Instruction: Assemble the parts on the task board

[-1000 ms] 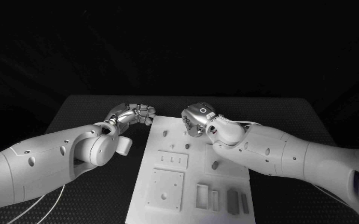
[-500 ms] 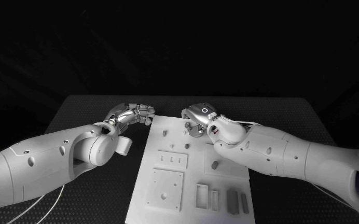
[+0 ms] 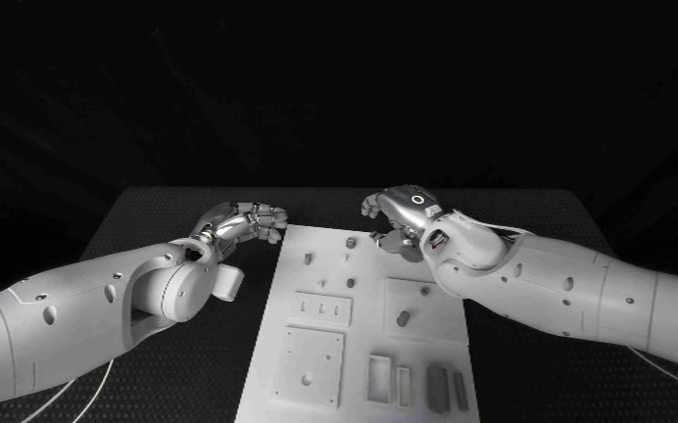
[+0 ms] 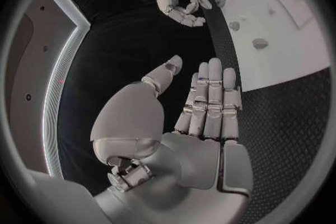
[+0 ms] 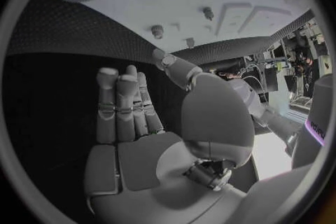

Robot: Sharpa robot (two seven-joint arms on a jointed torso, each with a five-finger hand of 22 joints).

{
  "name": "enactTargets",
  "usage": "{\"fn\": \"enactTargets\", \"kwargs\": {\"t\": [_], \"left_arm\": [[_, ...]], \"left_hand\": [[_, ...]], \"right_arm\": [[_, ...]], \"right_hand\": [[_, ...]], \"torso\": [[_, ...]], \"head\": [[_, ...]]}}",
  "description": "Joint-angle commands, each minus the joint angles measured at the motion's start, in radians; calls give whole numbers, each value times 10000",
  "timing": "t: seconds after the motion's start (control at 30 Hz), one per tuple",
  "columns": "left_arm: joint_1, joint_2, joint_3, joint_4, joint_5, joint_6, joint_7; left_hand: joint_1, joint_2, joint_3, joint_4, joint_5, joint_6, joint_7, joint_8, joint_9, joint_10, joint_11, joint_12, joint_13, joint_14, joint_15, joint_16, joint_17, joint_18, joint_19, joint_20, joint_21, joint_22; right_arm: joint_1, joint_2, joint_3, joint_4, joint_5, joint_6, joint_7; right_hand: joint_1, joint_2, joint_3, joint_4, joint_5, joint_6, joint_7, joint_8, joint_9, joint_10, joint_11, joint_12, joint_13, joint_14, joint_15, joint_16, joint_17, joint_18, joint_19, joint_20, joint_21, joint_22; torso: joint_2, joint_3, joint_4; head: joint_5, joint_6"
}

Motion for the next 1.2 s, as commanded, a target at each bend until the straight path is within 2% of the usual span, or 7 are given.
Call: {"fn": "enactTargets", "kwargs": {"t": [0.03, 0.2, 0.3, 0.37, 0.4, 0.53, 1.2], "left_arm": [[14, 33, 10, -42, 15, 134, 92], [12, 73, 8, -118, 15, 152, 96], [12, 90, 7, -135, 16, 168, 93], [11, 90, 7, -131, 17, 174, 90], [11, 90, 7, -132, 17, 180, 88], [10, 86, 6, -146, 17, 183, 89], [6, 112, 3, -230, 18, 223, 77]], "left_hand": [[-99, -3, 66, -2, -61, -7, 82, -45, 7, 29, 58, -69, 12, -24, 34, -44, 16, 103, -47, -51, 47, 10], [-98, -2, 69, -3, -61, -5, 82, -44, 9, 32, 58, -71, 14, -24, 34, -44, 17, 103, -47, -51, 47, 10], [-99, -1, 70, -3, -61, -4, 81, -44, 9, 34, 57, -72, 15, -24, 34, -45, 18, 103, -47, -51, 48, 10], [-99, 0, 71, -3, -61, -3, 81, -44, 10, 36, 57, -73, 15, -25, 34, -45, 18, 103, -47, -51, 48, 11], [-99, 0, 71, -3, -61, -2, 81, -44, 10, 36, 57, -73, 15, -25, 34, -45, 18, 103, -48, -51, 48, 11], [-100, 0, 72, -4, -62, -2, 81, -44, 11, 37, 57, -75, 16, -25, 34, -46, 19, 103, -48, -51, 47, 11], [-105, 8, 79, -3, -63, -3, 81, -48, 13, 42, 57, -86, 20, -26, 35, -49, 23, 103, -50, -50, 47, 12]], "right_arm": [[59, -465, 81, 355, 1164, 392, 261], [133, -1035, 151, 511, 2452, 1364, 401], [141, -1149, 152, 253, 2669, 1730, 479], [140, -1181, 151, 5, 2673, 1999, 505], [139, -1175, 151, -87, 2673, 2085, 513], [102, -1070, 148, -392, 2546, 2198, 521], [-329, -785, 141, -772, 2014, 2547, 707]], "right_hand": [[-146, -8, -115, 36, -14, 81, 7, 64, 21, 344, -145, 146, 176, 26, -161, 163, 63, 543, 165, -41, 113, 158], [-217, -6, -546, 15, -14, 81, -32, 93, 71, 1007, -403, 850, 1130, -110, -380, 235, 104, 543, 133, -120, 187, 176], [-187, -34, -926, 103, 19, 2, -150, 37, 111, 699, -502, 2432, 3632, -154, -524, 306, 124, 543, 132, -177, 294, 155], [-90, 75, -1052, 45, -106, -1, -258, -31, 99, -137, -665, 5328, 6419, -126, -554, 588, 296, 543, 202, -230, 466, 203], [-191, 46, -1102, 99, 44, 10, -186, -51, 93, -483, -617, 6296, 7328, -149, -670, 718, 403, 538, 236, -251, 559, 216], [-246, 11, -988, 203, -10, 100, -210, -90, 91, -1404, -655, 8622, 9415, -199, -633, 1233, 863, 543, 244, -361, 935, 234], [-494, 103, -1020, 344, 7, 348, -224, -97, 138, -1539, -618, 10350, 10493, -251, -585, 1960, 1841, 543, 232, -465, 1844, 209]], "torso": [[-8, 34, -87], [-27, 66, -206], [-39, 83, -268], [-34, 92, -285], [-30, 103, -293], [-16, 100, -272], [-29, 53, -248]], "head": [[-49, 77], [-62, 154], [-50, 163], [-69, 169], [-71, 170], [-117, 157], [-134, -44]]}}
